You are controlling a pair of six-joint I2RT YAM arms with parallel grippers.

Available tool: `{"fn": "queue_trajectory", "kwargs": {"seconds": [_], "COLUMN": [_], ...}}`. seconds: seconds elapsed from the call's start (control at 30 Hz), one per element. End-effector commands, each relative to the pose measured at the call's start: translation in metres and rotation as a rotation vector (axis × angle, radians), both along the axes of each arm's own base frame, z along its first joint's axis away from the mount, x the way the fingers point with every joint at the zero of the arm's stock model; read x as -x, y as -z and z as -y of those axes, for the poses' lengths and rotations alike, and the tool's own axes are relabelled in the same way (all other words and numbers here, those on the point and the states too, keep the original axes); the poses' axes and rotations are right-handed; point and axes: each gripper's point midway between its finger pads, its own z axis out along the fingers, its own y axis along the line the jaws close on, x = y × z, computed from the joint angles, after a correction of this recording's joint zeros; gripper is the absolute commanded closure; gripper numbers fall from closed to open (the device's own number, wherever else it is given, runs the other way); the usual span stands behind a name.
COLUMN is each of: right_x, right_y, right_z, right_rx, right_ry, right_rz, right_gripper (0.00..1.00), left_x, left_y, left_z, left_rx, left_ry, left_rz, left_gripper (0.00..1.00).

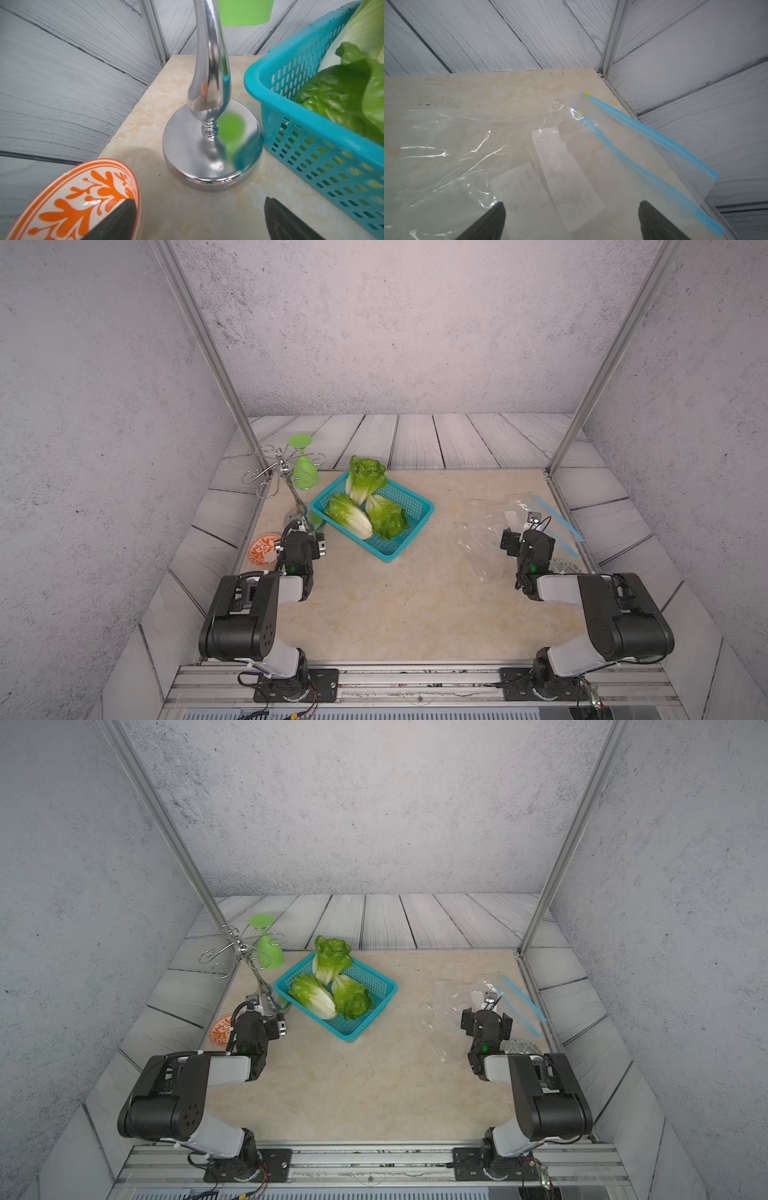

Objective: Put the chinese cabbages into a zipper bag and zip it
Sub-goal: Pick up the zipper food storage bag.

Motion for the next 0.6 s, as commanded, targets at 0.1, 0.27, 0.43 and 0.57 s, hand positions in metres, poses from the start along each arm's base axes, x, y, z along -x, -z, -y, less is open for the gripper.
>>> {"fn": "queue_trajectory", "kwargs": {"seconds": [0.1,0.27,0.43,0.57], "right_x": [-0.002,-0.001,-0.002,-0.002], "right_y": [0.002,0.002,0.002,0.002], "right_z": [0.000,0.000,0.000,0.001], "right_rx": [-0.002,-0.002,-0.002,-0.007], "right_ry": [0.004,0.005,0.005,-0.001], "right_rz": [-0.006,-0.006,-0.007,-0.007], "right_gripper": [0.01,0.01,0.01,0.01], "left_x": [-0.005,-0.004,0.004,0.003], "left_y": [-0.009,-0.009,-0.012,-0.011], "left_z": [0.002,-0.001,-0.015,-0.015], "left_rx": [-0.003,0.001,0.011,0.009], "left_ry": [0.013,-0.006,-0.089,-0.085], "left_rz": [0.028,0.030,0.061,0.057], "left_gripper": [0.01,0.01,0.01,0.01]}}
